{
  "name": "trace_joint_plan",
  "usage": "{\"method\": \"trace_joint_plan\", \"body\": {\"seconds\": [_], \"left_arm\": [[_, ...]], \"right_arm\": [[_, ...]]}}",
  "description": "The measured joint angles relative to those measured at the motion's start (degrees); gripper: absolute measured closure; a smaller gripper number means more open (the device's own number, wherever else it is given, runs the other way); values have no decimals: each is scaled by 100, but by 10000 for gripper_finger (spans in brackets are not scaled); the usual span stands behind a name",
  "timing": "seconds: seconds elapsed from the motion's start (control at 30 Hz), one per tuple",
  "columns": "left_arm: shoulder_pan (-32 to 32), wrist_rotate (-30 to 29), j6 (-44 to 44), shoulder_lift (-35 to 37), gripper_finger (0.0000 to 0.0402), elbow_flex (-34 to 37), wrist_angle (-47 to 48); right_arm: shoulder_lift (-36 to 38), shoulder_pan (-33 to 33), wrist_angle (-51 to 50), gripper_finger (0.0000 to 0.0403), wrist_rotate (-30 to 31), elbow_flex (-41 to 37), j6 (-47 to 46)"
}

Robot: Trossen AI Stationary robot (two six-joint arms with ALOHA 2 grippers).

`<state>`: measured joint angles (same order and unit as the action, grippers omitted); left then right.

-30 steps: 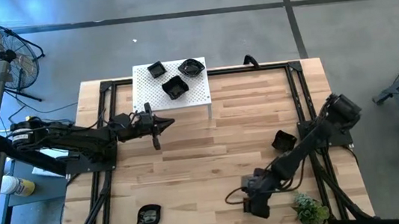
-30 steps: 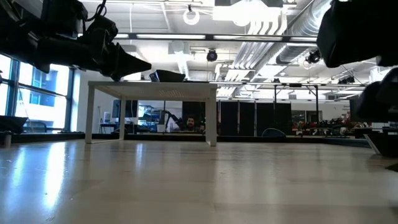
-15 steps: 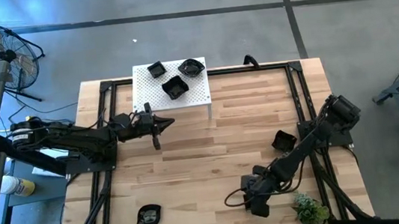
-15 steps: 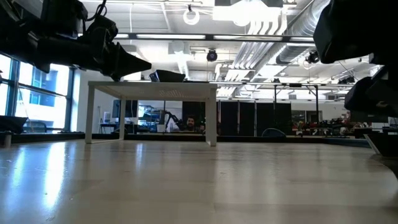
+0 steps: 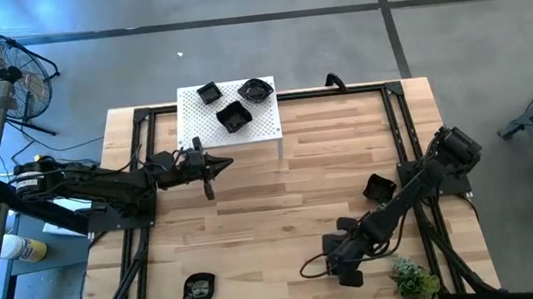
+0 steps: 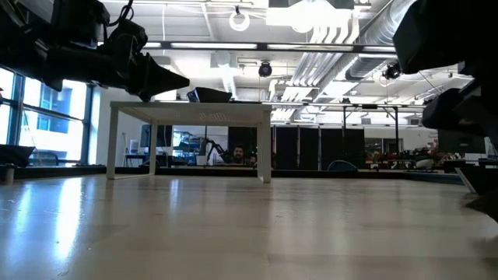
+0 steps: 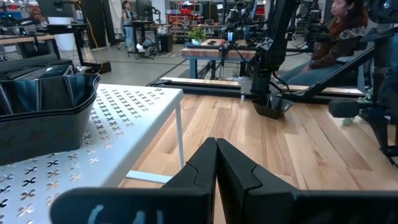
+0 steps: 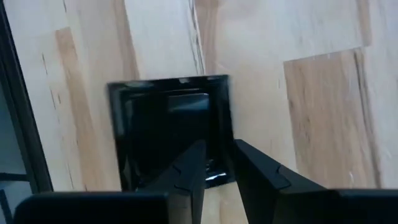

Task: Pick & Place Mini shaped plates
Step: Stack the black square plate on top of the black square plates on the shelf

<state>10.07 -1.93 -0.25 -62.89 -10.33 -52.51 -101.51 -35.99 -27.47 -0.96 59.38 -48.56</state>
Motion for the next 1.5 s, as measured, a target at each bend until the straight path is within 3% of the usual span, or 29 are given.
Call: {"method": "trace_joint_plan", "body": {"seconds": [0.47,0.73,0.87,1.03,1.33,1.5], "left_arm": [[0,-4,0,0,396,0,0],[0,-4,0,0,396,0,0],[1,-4,0,0,396,0,2],[2,-4,0,0,396,0,2],[2,-4,-2,0,396,0,2],[1,-2,-2,0,396,0,2]], "right_arm": [[-131,152,160,323,-88,-32,66],[37,191,12,256,-151,-18,-245],[-7,191,56,244,-178,-18,-175],[-126,226,119,277,-292,-19,72],[-140,304,173,388,-378,-21,114],[-122,312,180,388,-393,-21,-2]]}}
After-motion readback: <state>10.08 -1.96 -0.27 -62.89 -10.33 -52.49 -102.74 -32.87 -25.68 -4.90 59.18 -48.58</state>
